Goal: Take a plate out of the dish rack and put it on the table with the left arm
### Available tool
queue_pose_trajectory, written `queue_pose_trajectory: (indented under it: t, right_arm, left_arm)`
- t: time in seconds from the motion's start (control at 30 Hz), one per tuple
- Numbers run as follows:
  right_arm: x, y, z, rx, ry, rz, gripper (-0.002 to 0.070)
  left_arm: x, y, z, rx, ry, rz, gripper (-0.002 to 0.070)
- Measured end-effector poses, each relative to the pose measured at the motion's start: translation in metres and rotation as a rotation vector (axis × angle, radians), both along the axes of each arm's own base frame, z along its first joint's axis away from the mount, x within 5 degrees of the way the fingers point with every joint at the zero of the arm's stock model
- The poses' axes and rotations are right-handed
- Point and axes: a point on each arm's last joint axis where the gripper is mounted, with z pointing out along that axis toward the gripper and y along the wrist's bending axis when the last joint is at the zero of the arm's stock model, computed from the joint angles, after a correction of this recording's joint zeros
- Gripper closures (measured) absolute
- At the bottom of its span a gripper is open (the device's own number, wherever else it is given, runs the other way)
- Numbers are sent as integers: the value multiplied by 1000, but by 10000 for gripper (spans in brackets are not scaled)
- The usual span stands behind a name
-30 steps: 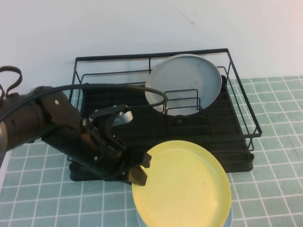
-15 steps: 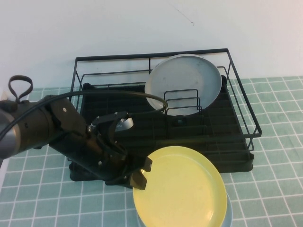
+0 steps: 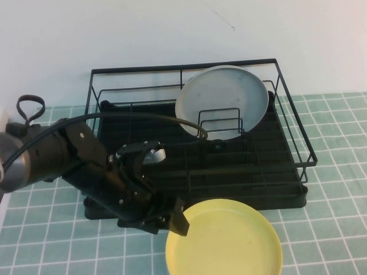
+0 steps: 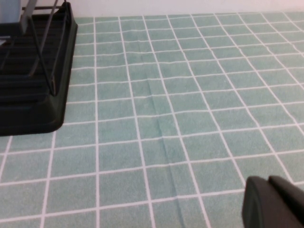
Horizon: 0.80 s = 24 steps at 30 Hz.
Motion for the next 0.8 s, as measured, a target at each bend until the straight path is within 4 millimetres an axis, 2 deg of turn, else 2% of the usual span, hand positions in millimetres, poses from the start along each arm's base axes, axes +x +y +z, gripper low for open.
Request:
queue_pose_trajectory:
  t: [0.07, 0.17, 0.3, 0.4, 0.47, 0.57, 0.6, 0.7, 0.8]
  right_arm:
    - [0, 0, 0, 0, 0, 0, 678]
    - [0, 0, 0, 0, 0, 0, 678]
    - [0, 0, 0, 0, 0, 0, 678]
    - [0, 0, 0, 0, 0, 0, 678]
    - [0, 0, 0, 0, 0, 0, 678]
    - [0, 0, 0, 0, 0, 0, 678]
    - [0, 0, 0, 0, 0, 0, 678]
    - [0, 0, 0, 0, 0, 0, 678]
    - [0, 0, 0, 0, 0, 0, 678]
  left_arm:
    - [-2, 2, 7, -1, -23, -3, 169]
    - [-6, 8, 27, 13, -95, 4, 148]
    - [-15, 23, 71, 77, -263, 17, 153]
    - [-30, 43, 113, 141, -436, 36, 240]
    - [-45, 55, 138, 164, -547, 56, 343]
    - [-73, 75, 172, 180, -712, 81, 552]
    - [-84, 82, 183, 178, -765, 93, 595]
    - [-115, 100, 208, 156, -889, 142, 652]
    - [-143, 113, 222, 111, -963, 189, 669]
